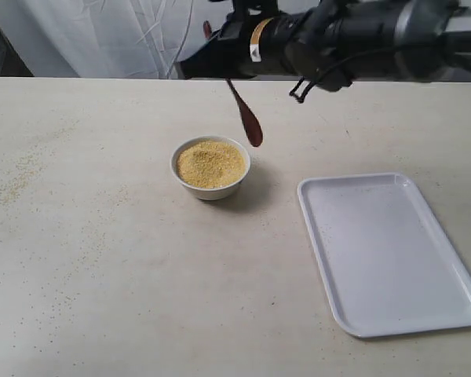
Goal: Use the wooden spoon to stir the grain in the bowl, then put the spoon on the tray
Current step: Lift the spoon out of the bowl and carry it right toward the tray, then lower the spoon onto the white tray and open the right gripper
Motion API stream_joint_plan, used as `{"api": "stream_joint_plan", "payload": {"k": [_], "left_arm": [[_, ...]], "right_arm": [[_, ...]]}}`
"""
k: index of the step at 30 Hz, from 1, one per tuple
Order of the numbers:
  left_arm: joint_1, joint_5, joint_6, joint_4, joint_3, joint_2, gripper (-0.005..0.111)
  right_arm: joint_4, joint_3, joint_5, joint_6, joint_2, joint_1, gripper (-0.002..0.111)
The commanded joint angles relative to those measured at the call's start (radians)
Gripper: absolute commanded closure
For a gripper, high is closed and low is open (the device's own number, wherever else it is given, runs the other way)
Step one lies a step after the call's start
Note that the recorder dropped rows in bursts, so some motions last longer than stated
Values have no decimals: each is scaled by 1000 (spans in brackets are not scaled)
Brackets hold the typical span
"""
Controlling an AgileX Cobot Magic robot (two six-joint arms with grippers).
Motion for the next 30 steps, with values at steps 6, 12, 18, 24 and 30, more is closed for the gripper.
{"api": "stream_joint_plan", "payload": {"k": [6,12,18,24,30], "left_arm": [[1,-5,-3,-1,5,-5,107],[1,-5,-3,-1,5,-5,107],[1,-5,-3,-1,5,-5,107],[1,-5,-3,-1,5,-5,107],[1,-5,-3,-1,5,-5,107]], "right_arm": [[478,0,784,-465,-116,-240,109],[1108,106,1034,-962,-121,-503,109],[1268,333,900,-1137,-121,-577,109],[1344,517,587,-1175,-121,-564,104],[1301,538,500,-1187,-121,-564,60]]}}
